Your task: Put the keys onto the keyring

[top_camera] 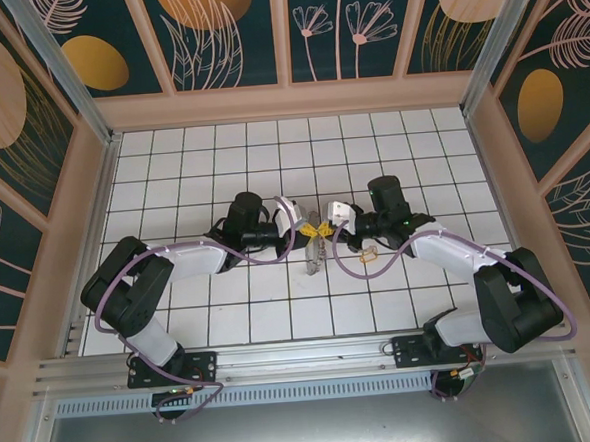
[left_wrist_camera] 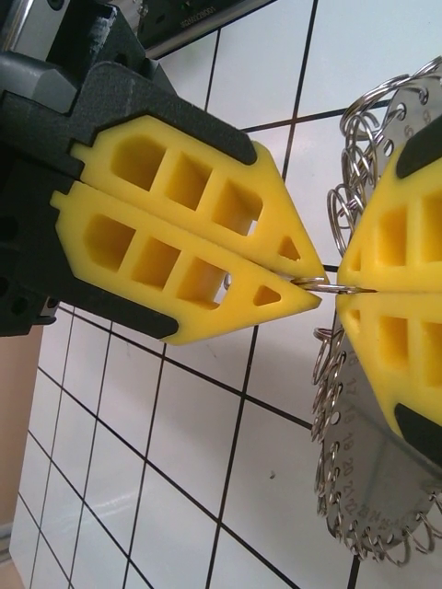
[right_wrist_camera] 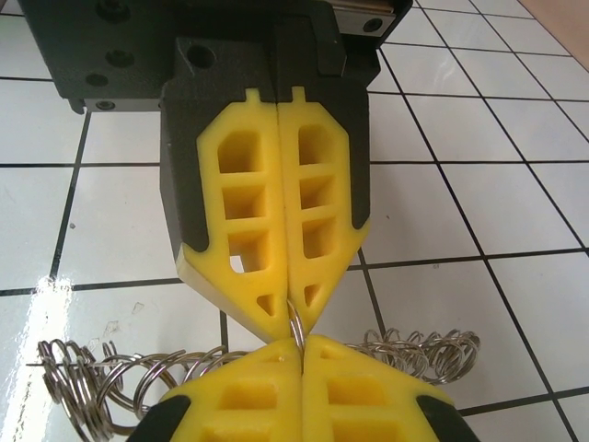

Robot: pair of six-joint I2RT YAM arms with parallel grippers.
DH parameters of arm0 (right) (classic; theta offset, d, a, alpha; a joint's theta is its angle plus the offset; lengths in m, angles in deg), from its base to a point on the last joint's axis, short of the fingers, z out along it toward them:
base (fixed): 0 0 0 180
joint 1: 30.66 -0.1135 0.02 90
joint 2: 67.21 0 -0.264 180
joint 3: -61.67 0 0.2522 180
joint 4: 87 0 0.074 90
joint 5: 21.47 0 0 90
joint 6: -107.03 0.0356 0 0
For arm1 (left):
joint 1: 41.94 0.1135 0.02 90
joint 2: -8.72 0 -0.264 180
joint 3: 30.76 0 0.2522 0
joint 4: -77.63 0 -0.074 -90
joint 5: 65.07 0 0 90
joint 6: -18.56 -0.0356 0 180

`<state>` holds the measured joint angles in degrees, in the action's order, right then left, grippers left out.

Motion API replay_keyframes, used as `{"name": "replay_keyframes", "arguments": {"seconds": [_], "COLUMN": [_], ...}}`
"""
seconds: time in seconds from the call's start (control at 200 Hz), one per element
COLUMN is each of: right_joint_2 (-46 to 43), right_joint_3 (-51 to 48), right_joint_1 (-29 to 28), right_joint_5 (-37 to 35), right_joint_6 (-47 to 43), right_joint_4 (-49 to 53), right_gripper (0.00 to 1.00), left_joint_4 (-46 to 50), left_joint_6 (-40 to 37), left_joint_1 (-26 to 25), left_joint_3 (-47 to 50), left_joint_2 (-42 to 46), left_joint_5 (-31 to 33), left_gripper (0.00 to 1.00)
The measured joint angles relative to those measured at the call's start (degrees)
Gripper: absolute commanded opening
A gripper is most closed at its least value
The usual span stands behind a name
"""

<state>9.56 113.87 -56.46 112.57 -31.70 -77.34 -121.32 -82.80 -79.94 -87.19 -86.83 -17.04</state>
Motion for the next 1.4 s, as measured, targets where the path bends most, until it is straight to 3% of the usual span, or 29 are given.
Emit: {"name": "replay_keyframes", "arguments": {"seconds": [0.896,1.326,1.401], "right_joint_2": [0.0,0.0,0.0], "right_joint_3": [-2.86,-2.86,-2.86], "right_joint_1": [1.36,1.68,1.7], "right_joint_5": [2.6,2.56,2.54], "right_joint_6": [4.57,5.35,5.42], "right_joint_4": [-5.18,-6.03,-6.03], "right_gripper": [0.0,0.0,0.09], "left_joint_4": [-2.25,-3.04,-3.04], "left_joint_6": [0.5,0.9,0.81], "left_joint_1": [-0.04,-0.04,-0.04], "left_joint_3": [-0.09,-0.22,-0.24], "left_joint_2": [-1.75,-1.81,-1.81], "left_joint_5": [-0.09,-0.68,-0.66], "left_gripper": [0.13,0.0,0.0]}}
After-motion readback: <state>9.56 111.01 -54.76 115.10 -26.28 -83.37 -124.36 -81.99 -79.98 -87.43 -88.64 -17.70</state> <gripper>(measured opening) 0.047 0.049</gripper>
